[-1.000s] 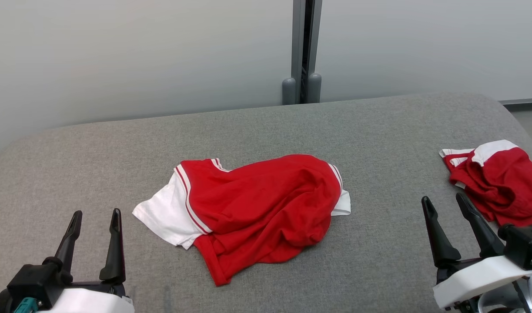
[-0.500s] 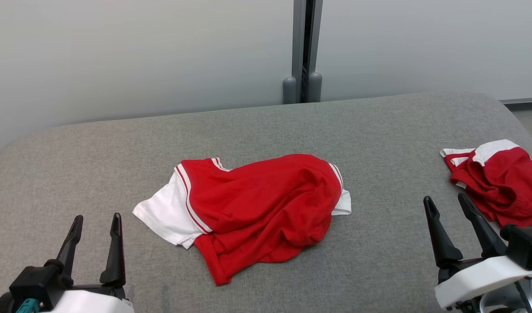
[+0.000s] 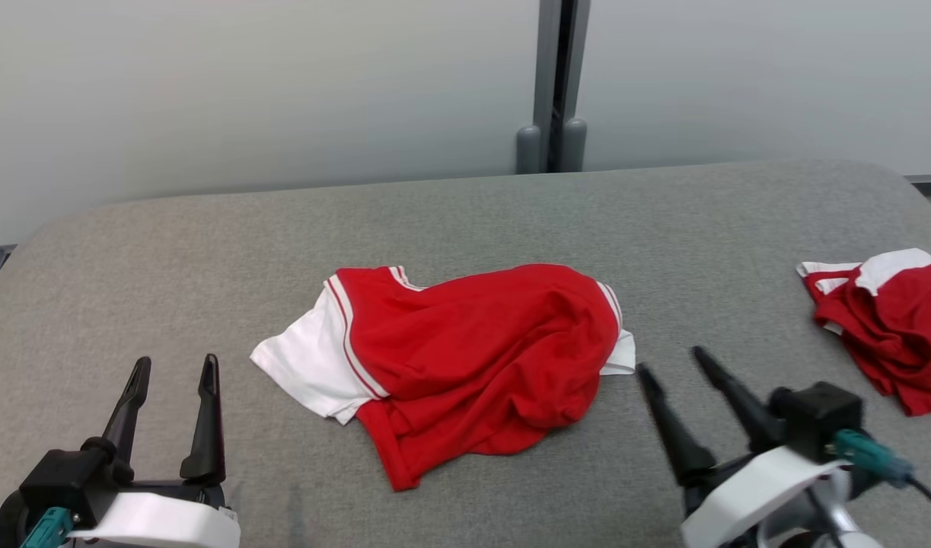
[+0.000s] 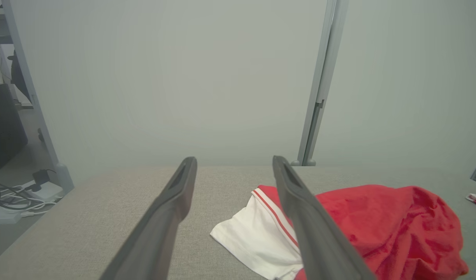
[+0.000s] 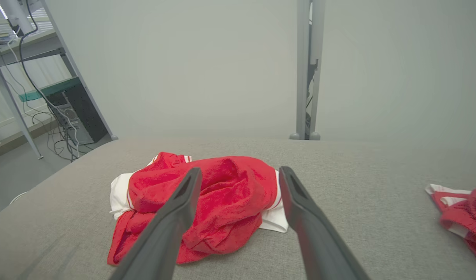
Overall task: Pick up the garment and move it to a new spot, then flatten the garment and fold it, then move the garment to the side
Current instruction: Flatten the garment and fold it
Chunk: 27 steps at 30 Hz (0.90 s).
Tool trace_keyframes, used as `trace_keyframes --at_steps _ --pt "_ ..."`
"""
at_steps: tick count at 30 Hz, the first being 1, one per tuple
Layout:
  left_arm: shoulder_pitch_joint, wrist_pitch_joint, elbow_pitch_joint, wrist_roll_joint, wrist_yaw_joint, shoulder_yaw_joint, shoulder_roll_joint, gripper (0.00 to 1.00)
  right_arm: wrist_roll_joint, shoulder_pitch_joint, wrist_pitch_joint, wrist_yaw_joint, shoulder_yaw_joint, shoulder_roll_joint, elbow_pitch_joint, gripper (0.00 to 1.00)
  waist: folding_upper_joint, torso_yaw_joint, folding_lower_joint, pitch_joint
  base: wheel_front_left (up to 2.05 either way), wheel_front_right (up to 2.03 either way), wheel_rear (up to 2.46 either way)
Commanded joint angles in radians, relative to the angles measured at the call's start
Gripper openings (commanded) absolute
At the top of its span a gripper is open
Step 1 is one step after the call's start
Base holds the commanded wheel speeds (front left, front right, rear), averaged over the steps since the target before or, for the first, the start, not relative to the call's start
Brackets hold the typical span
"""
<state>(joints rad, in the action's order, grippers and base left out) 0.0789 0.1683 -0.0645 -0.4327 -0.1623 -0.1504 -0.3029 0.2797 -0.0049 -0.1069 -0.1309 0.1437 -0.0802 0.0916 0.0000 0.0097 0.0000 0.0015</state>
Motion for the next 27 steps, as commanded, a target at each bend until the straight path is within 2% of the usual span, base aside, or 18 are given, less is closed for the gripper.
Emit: trace_keyframes --at_steps 1,8,10,13,14,19,25,26,27 --pt "-0.026 0.008 0.003 0.001 0.005 -0.003 -0.002 1.0 0.017 -0.025 -0.023 0.0 0.067 -0.02 -0.014 1.0 0.0 0.027 0.0 0.016 0.0 0.0 0.0" --pt "-0.083 0.028 0.02 -0.001 0.021 -0.017 0.011 1.0 0.086 -0.13 -0.067 0.0 0.33 -0.047 -0.125 1.0 0.0 0.112 0.0 0.068 0.0 0.0 0.0" --pt "-0.094 0.031 0.024 -0.001 0.026 -0.023 0.015 1.0 0.097 -0.145 -0.075 0.0 0.36 -0.05 -0.154 1.0 0.0 0.129 0.0 0.078 0.0 0.0 0.0" --pt "-0.128 0.044 0.036 -0.001 0.04 -0.034 0.025 1.0 0.13 -0.209 -0.076 0.0 0.444 -0.05 -0.242 1.0 0.0 0.177 0.0 0.108 0.0 0.0 0.0" --pt "-0.151 0.052 0.048 -0.001 0.048 -0.043 0.034 1.0 0.153 -0.249 -0.066 0.0 0.486 -0.049 -0.306 1.0 0.0 0.209 0.0 0.128 0.0 0.0 0.0" --pt "-0.195 0.071 0.088 -0.002 0.068 -0.055 0.055 1.0 0.201 -0.341 -0.039 0.0 0.556 -0.044 -0.465 1.0 0.0 0.273 0.0 0.162 0.0 0.0 0.0" --pt "-0.219 0.086 0.126 0.0 0.084 -0.049 0.071 1.0 0.252 -0.425 -0.02 0.0 0.611 -0.024 -0.635 1.0 0.0 0.297 0.0 0.177 0.0 0.0 0.0" --pt "-0.22 0.087 0.131 0.002 0.086 -0.048 0.073 1.0 0.269 -0.434 -0.018 0.0 0.624 -0.018 -0.653 0.76 0.0 0.297 0.0 0.177 0.0 0.0 0.0" --pt "-0.222 0.089 0.136 0.003 0.088 -0.047 0.075 1.0 0.278 -0.443 -0.013 0.0 0.636 -0.016 -0.667 0.39 0.0 0.296 0.0 0.177 0.0 0.0 0.0"
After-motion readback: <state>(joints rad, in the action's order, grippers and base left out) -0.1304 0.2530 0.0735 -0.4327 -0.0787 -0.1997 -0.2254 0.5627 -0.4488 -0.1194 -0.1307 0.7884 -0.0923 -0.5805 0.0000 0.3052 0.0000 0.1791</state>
